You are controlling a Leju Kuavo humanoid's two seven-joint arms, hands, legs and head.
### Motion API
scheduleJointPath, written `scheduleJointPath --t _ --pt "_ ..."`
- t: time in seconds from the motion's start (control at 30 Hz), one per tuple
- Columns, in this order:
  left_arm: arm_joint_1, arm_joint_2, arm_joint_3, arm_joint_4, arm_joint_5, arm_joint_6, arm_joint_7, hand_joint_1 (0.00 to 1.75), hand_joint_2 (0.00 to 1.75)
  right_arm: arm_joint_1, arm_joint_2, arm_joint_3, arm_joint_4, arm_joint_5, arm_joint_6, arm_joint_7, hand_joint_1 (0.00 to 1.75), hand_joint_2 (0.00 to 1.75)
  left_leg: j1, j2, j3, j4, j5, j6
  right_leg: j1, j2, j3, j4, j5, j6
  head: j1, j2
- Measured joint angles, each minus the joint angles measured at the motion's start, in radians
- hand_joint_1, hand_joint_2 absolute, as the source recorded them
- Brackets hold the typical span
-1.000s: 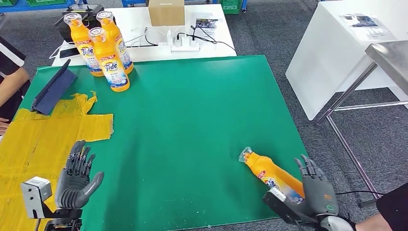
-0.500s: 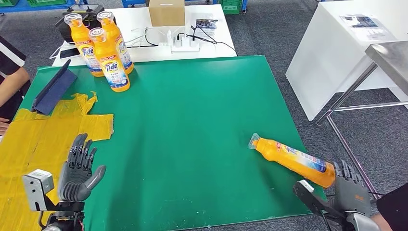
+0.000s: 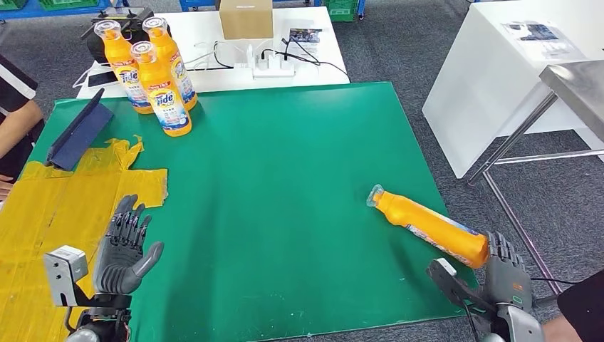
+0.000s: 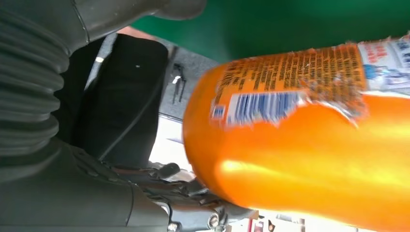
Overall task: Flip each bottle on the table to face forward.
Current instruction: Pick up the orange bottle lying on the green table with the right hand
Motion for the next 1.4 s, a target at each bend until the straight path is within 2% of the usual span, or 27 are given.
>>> scheduleJointPath --t 0.4,0.6,0.73,1.0,1.2,1.4 --pt "-0.008 0.000 -0.006 0.010 0.000 0.000 0.000 0.00 1.75 -0.044 0.002 0.009 0.063 -0.001 -0.023 -0.014 0.00 1.75 0.000 0.002 0.003 0.000 0.000 0.000 0.000 0.002 0.002 0.000 0.000 0.000 0.000 0.000" --pt "-0.013 0.000 -0.015 0.018 0.003 0.003 0.000 0.00 1.75 -0.085 -0.003 0.072 0.131 0.059 -0.187 0.014 0.00 1.75 0.000 0.003 0.004 0.000 0.000 0.000 0.000 0.002 0.003 0.000 0.001 -0.001 0.000 0.000" --pt "-0.013 0.000 -0.020 0.023 0.003 0.010 0.000 0.00 1.75 -0.114 -0.012 0.144 0.152 0.067 -0.233 0.034 0.00 1.75 0.000 0.002 0.004 0.000 0.001 0.001 0.000 0.002 0.005 0.000 0.001 -0.001 0.000 0.000" --pt "-0.011 0.000 -0.022 0.024 0.003 0.013 0.000 0.00 1.75 -0.143 -0.031 0.255 0.151 0.039 -0.241 0.101 0.00 1.75 0.000 0.002 0.003 0.000 0.002 0.001 0.000 0.002 0.013 0.000 0.001 0.000 0.000 0.000" --pt "-0.010 0.000 -0.021 0.024 0.003 0.015 0.002 0.00 1.75 -0.153 -0.040 0.283 0.134 -0.033 -0.246 0.113 0.00 1.75 0.000 0.001 0.003 0.000 0.002 0.001 0.000 0.002 0.013 0.000 0.001 0.000 0.000 0.000" --pt "-0.012 0.000 -0.022 0.024 0.003 0.015 0.003 0.00 1.75 -0.176 -0.047 0.292 0.134 -0.054 -0.209 0.153 0.00 1.75 0.000 0.001 0.003 0.000 0.002 0.001 0.000 0.002 0.013 0.000 0.001 0.000 0.000 0.000"
